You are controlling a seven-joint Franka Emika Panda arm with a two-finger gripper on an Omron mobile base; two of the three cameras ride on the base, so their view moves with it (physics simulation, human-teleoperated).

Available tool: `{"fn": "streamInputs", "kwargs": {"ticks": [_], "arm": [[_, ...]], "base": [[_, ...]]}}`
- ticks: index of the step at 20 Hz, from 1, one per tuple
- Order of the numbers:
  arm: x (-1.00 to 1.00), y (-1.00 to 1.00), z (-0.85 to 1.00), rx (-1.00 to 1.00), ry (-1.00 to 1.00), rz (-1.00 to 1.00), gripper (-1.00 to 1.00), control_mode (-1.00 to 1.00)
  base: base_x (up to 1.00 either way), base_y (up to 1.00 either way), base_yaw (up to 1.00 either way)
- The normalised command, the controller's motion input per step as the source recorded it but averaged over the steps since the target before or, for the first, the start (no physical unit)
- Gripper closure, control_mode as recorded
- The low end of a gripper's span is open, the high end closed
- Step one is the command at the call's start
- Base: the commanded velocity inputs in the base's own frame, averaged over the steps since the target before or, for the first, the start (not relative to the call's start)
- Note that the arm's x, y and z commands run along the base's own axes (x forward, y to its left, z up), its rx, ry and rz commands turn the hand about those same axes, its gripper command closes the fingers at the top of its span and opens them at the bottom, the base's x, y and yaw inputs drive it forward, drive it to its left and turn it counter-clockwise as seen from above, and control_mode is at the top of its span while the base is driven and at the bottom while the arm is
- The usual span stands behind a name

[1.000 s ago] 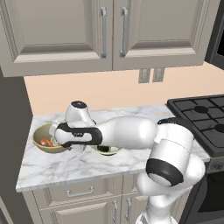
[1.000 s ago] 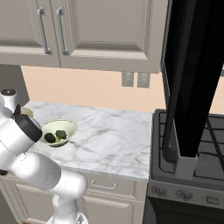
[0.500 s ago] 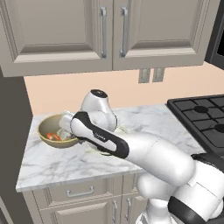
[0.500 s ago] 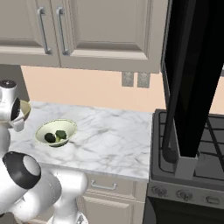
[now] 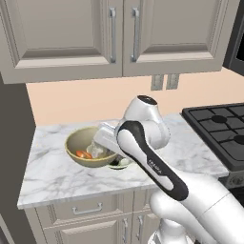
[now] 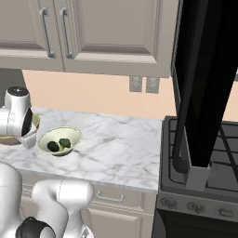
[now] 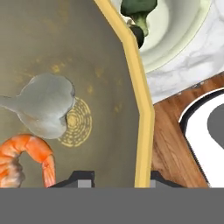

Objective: Place the bowl containing the garlic and shrimp in the microwave. Close the microwave door and press the start button to microwave the meal.

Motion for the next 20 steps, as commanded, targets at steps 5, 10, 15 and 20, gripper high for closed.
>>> {"fn": "streamInputs", "kwargs": {"ticks": [5,10,15,20], "arm": [[-0.46,-1.0,0.04,0.0,0.0,-0.02,1.0,-1.0],[-0.23,-1.0,0.09,0.0,0.0,-0.15,1.0,-1.0],[-0.1,-1.0,0.05,0.0,0.0,-0.15,1.0,-1.0],[-0.06,-1.0,0.16,0.0,0.0,-0.13,1.0,-1.0]], "base": [[0.0,0.0,0.0],[0.0,0.0,0.0],[0.0,0.0,0.0],[0.0,0.0,0.0]]}}
